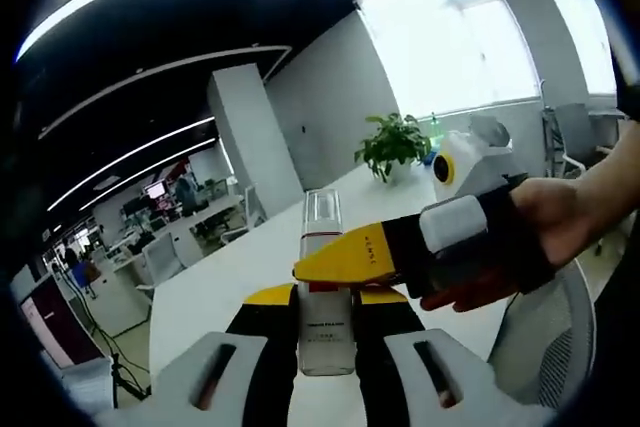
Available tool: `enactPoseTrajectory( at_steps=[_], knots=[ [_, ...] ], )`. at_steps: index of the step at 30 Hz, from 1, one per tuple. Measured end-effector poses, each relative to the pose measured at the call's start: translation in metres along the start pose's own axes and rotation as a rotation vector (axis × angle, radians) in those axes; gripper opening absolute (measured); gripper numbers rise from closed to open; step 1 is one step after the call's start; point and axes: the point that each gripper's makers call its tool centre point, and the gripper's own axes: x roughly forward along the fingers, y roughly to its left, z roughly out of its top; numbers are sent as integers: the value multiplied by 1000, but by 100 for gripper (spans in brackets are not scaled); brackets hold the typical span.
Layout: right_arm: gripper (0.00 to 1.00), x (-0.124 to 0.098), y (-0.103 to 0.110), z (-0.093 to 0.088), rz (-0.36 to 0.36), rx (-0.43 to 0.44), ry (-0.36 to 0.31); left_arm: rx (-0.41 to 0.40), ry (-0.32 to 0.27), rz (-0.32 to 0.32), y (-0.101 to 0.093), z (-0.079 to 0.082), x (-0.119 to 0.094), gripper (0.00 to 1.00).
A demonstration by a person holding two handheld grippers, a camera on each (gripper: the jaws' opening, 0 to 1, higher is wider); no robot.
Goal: Arrange the skincare products in the storage area until every visible bottle or jar stands upright without overlapping.
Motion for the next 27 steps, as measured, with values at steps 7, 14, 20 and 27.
enactPoseTrajectory(
  at_steps=[7,14,20,27],
  knots=[
    [11,-6,-1,-1,14,-51,22,-13,-1,-49,-11,-4,1,18],
    [11,-24,2,1,126,-221,113,-240,-5,-318,-35,-19,-10,47],
    [11,-44,28,-21,336,-523,339,-378,-75,-516,-45,0,-32,52],
    [11,-52,31,-46,417,-616,467,-345,-116,-559,-44,16,-39,40]
  ],
)
